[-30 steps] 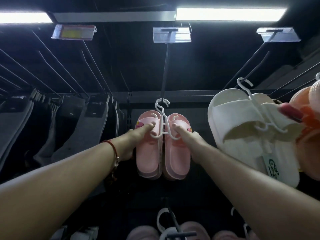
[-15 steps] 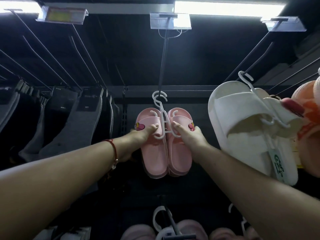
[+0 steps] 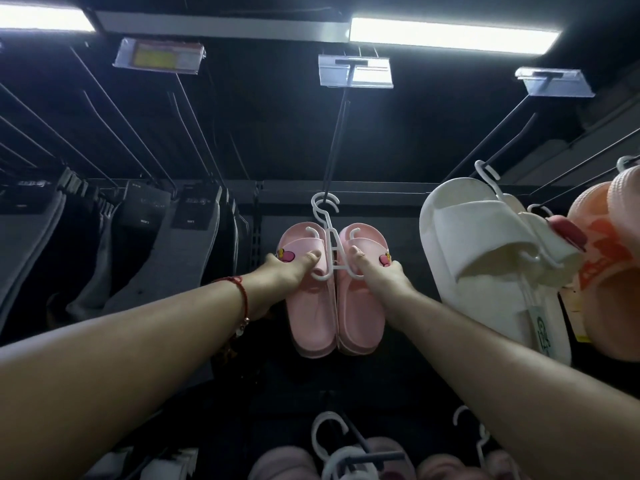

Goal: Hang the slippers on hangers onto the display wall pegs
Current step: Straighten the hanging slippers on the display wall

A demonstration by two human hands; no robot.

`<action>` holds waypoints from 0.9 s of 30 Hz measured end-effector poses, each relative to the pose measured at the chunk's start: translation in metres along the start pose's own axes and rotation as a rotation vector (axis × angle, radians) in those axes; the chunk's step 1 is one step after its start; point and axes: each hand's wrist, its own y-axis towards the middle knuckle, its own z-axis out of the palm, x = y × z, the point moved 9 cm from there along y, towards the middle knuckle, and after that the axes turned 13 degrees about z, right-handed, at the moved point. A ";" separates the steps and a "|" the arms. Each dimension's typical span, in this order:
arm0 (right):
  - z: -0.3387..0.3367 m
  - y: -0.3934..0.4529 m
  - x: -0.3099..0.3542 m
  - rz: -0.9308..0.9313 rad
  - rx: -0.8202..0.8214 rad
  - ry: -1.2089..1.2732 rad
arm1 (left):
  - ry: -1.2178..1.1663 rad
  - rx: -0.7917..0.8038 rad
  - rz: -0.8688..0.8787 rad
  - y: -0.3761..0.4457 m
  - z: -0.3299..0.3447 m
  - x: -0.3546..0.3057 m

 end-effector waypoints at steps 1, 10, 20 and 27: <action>-0.001 0.000 0.000 -0.001 -0.015 -0.024 | 0.011 -0.001 0.002 -0.001 -0.002 0.000; 0.002 -0.032 0.021 -0.253 -0.190 -0.574 | 0.312 0.004 0.200 -0.007 -0.008 -0.023; 0.017 -0.094 0.045 -0.434 -0.022 -1.097 | 0.784 0.264 0.453 -0.038 -0.015 -0.056; -0.040 -0.156 0.087 -0.591 0.108 -1.088 | 0.850 0.317 0.568 -0.066 -0.005 -0.108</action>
